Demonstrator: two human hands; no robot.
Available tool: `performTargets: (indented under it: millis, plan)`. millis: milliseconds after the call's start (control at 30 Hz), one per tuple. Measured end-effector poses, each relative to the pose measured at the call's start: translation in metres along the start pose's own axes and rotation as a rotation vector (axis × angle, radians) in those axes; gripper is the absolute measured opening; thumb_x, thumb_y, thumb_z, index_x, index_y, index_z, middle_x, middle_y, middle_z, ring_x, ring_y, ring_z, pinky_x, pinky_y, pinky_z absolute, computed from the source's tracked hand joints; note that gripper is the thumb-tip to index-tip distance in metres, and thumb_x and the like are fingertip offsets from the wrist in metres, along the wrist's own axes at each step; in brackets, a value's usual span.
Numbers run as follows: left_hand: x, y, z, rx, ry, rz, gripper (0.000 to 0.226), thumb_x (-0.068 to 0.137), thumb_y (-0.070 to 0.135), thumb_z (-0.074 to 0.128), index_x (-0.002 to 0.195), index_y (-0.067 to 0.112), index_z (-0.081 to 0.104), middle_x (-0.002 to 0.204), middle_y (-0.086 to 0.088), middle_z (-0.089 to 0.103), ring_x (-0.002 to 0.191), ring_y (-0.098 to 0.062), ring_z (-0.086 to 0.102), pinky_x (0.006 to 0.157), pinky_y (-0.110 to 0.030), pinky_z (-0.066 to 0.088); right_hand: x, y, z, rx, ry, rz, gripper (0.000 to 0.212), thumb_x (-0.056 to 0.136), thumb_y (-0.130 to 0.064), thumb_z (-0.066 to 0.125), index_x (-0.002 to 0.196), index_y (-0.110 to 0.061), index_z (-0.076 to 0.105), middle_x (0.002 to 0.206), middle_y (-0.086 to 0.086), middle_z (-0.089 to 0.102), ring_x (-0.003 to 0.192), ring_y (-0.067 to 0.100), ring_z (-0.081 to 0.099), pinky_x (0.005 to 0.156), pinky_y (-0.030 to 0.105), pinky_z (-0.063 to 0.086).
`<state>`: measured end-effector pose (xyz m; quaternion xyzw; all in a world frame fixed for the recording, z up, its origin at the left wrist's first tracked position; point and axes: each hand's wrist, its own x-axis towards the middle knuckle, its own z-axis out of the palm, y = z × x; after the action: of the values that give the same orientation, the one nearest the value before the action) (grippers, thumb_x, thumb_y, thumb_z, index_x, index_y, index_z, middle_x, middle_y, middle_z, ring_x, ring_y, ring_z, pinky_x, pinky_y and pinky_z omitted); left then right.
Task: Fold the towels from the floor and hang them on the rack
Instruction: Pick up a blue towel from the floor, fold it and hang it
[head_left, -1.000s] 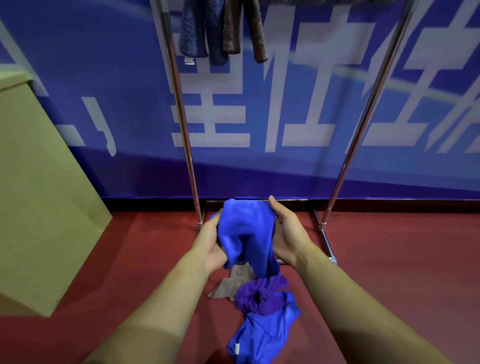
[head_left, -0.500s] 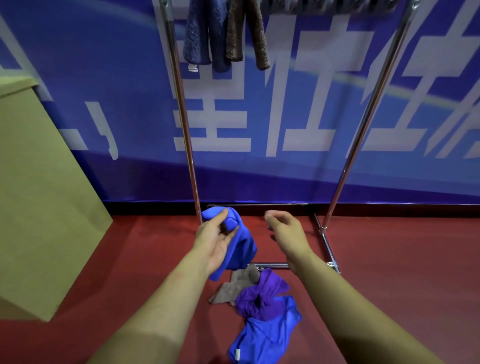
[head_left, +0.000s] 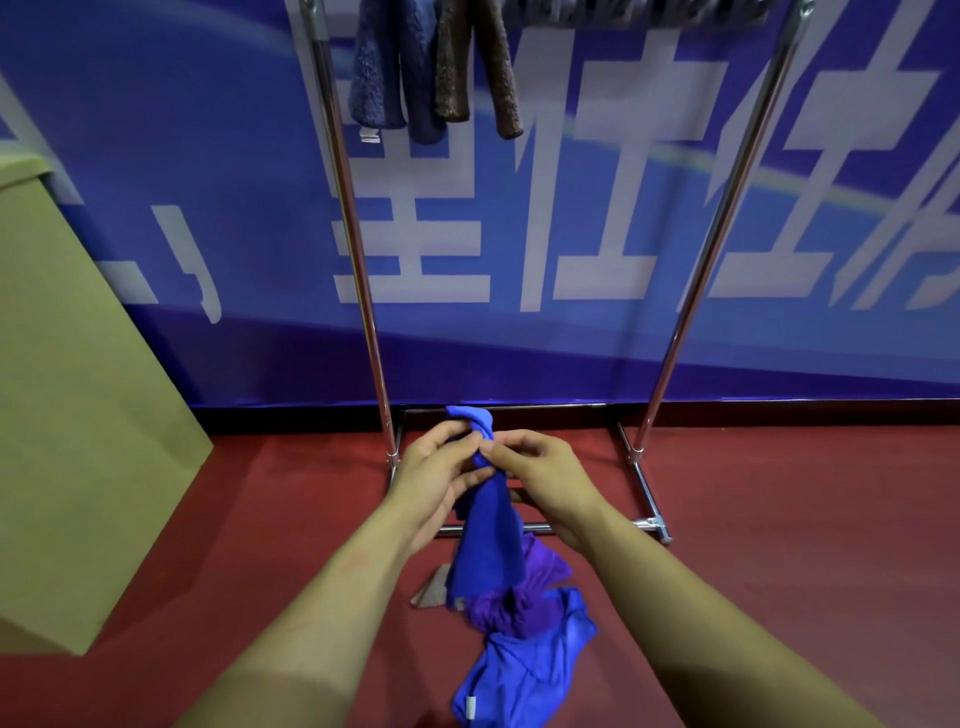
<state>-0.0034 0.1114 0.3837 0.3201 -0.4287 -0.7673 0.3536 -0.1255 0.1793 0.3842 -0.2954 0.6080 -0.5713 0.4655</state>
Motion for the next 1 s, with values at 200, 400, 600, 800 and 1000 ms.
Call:
performTargets:
  millis: [200, 400, 600, 800, 1000]
  plan:
    - [0.0, 0.0, -0.001, 0.03, -0.046, -0.01, 0.016, 0.099, 0.002, 0.055, 0.106, 0.006, 0.068, 0.087, -0.004, 0.073, 0.073, -0.01, 0.069, 0.061, -0.021, 0.055, 0.0, -0.002, -0.006, 0.011, -0.041, -0.022, 0.009, 0.092, -0.02, 0.071, 0.087, -0.014, 0.074, 0.085, 0.005, 0.069, 0.079, 0.016, 0.06, 0.076, 0.036, 0.053]
    - [0.011, 0.002, -0.016, 0.159, 0.168, 0.058, 0.016, 0.099, 0.005, 0.058, 0.089, 0.004, 0.07, 0.082, -0.009, 0.066, 0.073, -0.013, 0.062, 0.062, -0.018, 0.056, 0.015, 0.001, -0.02, -0.275, 0.229, -0.163, 0.031, 0.103, -0.026, 0.053, 0.084, -0.011, 0.072, 0.086, 0.002, 0.071, 0.08, 0.013, 0.061, 0.076, 0.031, 0.049]
    - [0.018, -0.006, -0.025, 0.277, 0.096, 0.049, 0.018, 0.103, 0.008, 0.052, 0.09, 0.007, 0.065, 0.087, -0.011, 0.061, 0.077, -0.018, 0.057, 0.057, -0.02, 0.052, 0.01, -0.007, -0.025, -0.082, 0.112, -0.026, 0.023, 0.107, -0.022, 0.043, 0.092, -0.012, 0.057, 0.087, 0.006, 0.067, 0.066, 0.012, 0.06, 0.058, 0.02, 0.047]
    - [0.021, -0.008, -0.026, 0.601, 0.069, 0.18, 0.02, 0.104, 0.02, 0.052, 0.088, 0.021, 0.064, 0.062, 0.016, 0.059, 0.059, -0.004, 0.047, 0.06, -0.027, 0.04, 0.006, 0.001, -0.015, -0.213, -0.093, 0.097, 0.012, 0.103, -0.015, 0.049, 0.102, -0.011, 0.06, 0.097, 0.006, 0.068, 0.076, 0.016, 0.061, 0.062, 0.021, 0.045]
    - [0.012, 0.013, -0.022, 0.656, 0.031, 0.407, 0.015, 0.101, 0.032, 0.051, 0.093, 0.024, 0.061, 0.077, 0.018, 0.059, 0.075, -0.004, 0.05, 0.078, -0.029, 0.043, 0.009, 0.01, -0.023, -0.226, -0.158, 0.006, 0.057, 0.081, 0.0, 0.079, 0.13, -0.014, 0.054, 0.13, 0.011, 0.062, 0.117, 0.019, 0.061, 0.096, 0.032, 0.053]
